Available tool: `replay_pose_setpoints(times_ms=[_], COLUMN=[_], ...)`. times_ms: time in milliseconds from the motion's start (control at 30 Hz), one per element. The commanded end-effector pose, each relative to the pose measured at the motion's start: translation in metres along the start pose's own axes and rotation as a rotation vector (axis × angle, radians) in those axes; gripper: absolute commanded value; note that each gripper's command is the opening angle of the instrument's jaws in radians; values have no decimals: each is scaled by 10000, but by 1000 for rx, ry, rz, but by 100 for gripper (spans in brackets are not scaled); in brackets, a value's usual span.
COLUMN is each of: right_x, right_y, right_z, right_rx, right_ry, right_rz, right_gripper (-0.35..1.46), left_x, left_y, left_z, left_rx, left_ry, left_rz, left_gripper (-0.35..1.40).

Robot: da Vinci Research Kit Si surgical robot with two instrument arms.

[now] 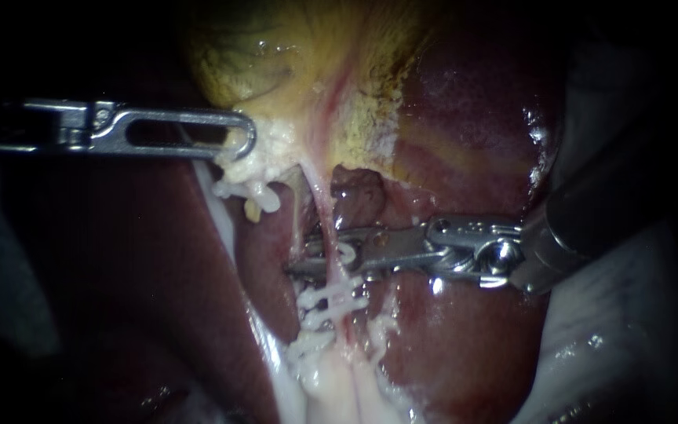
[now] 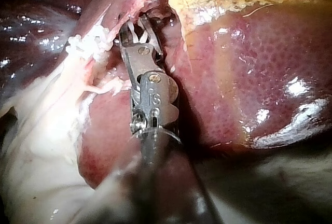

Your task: Clipping third clip right tube

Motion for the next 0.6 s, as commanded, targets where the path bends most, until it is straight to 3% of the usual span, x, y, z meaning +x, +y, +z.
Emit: replay_pose_setpoints(times_ms=[33, 600], right_x=[0, 0], right_y=[0, 0], right_z=[0, 0], right_rx=[0, 0], right_ry=[0, 0], right_rz=[0, 6], right_gripper=[-2, 6], left_x=[0, 0], left_y=[0, 0], left_z=[0, 0], left_rx=[0, 0], left_ry=[0, 0], left_rz=[0, 0], left_gripper=[-35, -35])
